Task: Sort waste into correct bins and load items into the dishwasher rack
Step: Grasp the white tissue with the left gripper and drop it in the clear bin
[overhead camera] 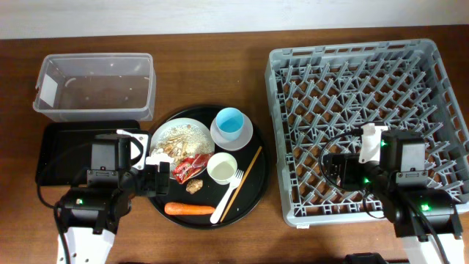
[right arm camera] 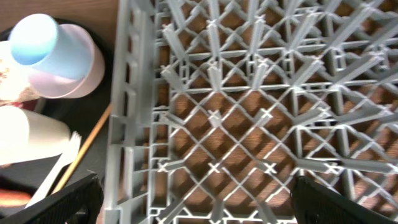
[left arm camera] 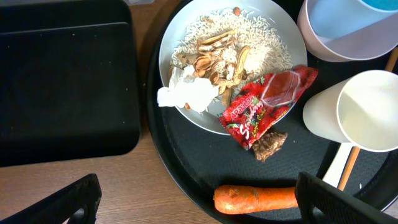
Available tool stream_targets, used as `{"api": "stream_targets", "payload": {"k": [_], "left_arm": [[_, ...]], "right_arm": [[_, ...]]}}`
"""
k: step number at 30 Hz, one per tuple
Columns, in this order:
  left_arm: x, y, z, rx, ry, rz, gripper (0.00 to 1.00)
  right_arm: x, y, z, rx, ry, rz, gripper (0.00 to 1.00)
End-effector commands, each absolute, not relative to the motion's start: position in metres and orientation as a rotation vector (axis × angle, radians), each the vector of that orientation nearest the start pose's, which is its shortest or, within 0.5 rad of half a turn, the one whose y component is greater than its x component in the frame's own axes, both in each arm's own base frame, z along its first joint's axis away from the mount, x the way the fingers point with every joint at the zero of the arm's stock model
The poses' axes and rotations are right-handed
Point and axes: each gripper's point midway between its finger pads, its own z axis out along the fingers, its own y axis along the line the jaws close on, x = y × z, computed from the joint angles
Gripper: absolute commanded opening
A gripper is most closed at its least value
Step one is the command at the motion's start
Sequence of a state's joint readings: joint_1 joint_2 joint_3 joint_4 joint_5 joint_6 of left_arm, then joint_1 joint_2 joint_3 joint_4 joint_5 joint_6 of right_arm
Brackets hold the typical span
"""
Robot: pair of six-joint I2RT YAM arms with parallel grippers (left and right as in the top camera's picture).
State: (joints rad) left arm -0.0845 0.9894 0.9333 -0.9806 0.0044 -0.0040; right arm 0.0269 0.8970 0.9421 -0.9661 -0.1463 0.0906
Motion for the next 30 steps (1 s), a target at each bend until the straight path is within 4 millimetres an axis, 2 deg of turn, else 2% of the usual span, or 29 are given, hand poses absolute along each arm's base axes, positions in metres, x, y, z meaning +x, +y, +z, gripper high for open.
{"api": "stream_targets", "payload": {"k": [1,4,6,8,11,14,16,17,19,20,21,22,23,24,27,30], "left_arm": [[0.25,-0.024,0.177,0.103,2.584,-0.057,0.99],[0.257,-0.039,0.181,0.134,2.55,-0.164,0.99],[0.27,-0.045,0.178,0.06,2.548,-0.219,0.99],[0.279,-0.057,0.159,0.052,2.612,-0.28,0.98],[0.28,-0.071,0.127,0.095,2.733,-0.288,0.98],[0.295,-0.048,0.106,-0.018,2.769,-0.101,0.99],[0.309,-0.045,0.094,-0.037,2.766,-0.064,0.99],[0.311,-0.029,0.082,-0.162,2.789,0.049,0.99],[0.315,-0.03,0.069,-0.17,2.81,0.053,0.98],[0.318,-0.029,0.064,-0.173,2.814,0.056,0.93],[0.321,-0.029,0.055,-0.174,2.828,0.063,0.8],[0.325,-0.03,0.054,-0.174,2.819,0.059,0.68],[0.329,-0.031,0.055,-0.174,2.799,0.05,0.42],[0.33,-0.031,0.056,-0.174,2.796,0.049,0.29],[0.33,-0.031,0.055,-0.173,2.798,0.049,0.23],[0.331,-0.03,0.055,-0.175,2.792,0.056,0.01]], "right_arm": [[0.245,0.043,0.208,-0.022,2.462,0.302,0.99],[0.244,0.044,0.207,-0.026,2.469,0.315,0.99],[0.244,0.044,0.207,-0.025,2.47,0.315,0.99],[0.243,0.044,0.207,-0.024,2.475,0.315,0.99],[0.238,0.044,0.202,-0.021,2.503,0.316,0.99],[0.234,0.04,0.197,-0.008,2.534,0.29,0.99],[0.231,0.037,0.192,0.003,2.564,0.266,0.99],[0.229,0.037,0.189,0.006,2.584,0.267,0.99],[0.231,0.037,0.185,0.008,2.6,0.267,0.99],[0.231,0.037,0.184,0.009,2.607,0.267,0.99],[0.232,0.037,0.181,0.01,2.621,0.267,0.99],[0.232,0.037,0.18,0.011,2.626,0.267,0.99],[0.232,0.037,0.18,0.011,2.626,0.267,0.99],[0.232,0.037,0.18,0.011,2.626,0.267,0.99],[0.232,0.037,0.18,0.011,2.626,0.267,0.99],[0.232,0.037,0.18,0.011,2.626,0.267,0.99]]}}
